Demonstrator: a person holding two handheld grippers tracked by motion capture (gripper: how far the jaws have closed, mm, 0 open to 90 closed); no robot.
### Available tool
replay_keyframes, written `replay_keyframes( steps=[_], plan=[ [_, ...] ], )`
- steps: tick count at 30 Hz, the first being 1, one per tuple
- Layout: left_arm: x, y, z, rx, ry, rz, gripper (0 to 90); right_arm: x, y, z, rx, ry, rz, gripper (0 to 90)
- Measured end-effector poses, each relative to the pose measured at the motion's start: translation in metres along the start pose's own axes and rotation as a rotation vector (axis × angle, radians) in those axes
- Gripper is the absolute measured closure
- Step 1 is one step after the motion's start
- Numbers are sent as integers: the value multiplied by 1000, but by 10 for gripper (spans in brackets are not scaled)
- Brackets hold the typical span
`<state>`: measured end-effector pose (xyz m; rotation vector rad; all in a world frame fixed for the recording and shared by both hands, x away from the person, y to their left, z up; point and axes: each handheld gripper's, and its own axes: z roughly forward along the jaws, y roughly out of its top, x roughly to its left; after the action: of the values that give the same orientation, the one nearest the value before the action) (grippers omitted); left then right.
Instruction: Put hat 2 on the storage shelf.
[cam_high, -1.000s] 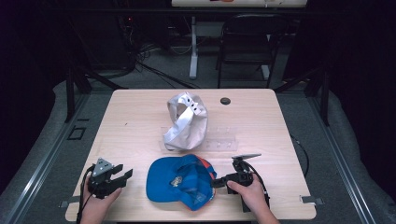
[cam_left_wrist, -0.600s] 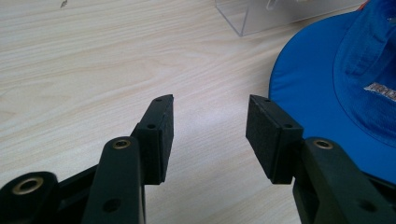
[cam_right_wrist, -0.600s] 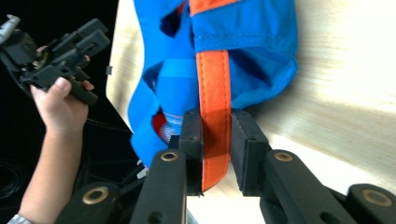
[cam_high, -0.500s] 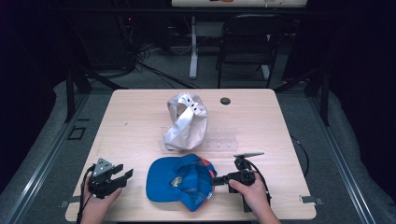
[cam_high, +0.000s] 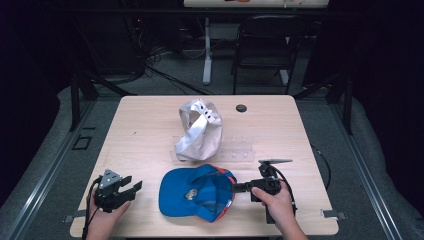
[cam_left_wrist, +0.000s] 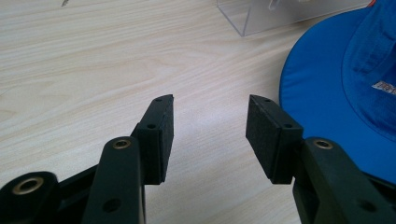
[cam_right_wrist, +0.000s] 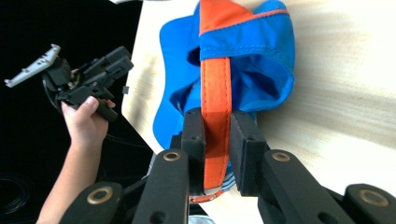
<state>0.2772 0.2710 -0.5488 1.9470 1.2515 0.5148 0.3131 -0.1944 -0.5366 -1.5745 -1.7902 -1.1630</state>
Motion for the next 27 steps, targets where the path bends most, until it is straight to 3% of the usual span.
replay_keyframes(
  steps=[2,4,7,14,22,27],
  plan=[
    [0,0,0,1,0,4,522,4,2,-8,6,-32,-20,778],
    [0,1,0,1,-1,4,521,7,3,-12,-25,-1,-12,778],
    [0,2,2,1,-4,9,521,11,5,-21,-33,-26,-11,778],
    [-2,7,9,-1,-17,20,521,20,10,-40,-11,-54,-4,779],
    [-7,16,20,0,-46,41,520,36,18,-63,-4,-57,11,780],
    [-10,21,26,2,-62,53,520,46,23,-78,-11,-22,33,779]
  ],
)
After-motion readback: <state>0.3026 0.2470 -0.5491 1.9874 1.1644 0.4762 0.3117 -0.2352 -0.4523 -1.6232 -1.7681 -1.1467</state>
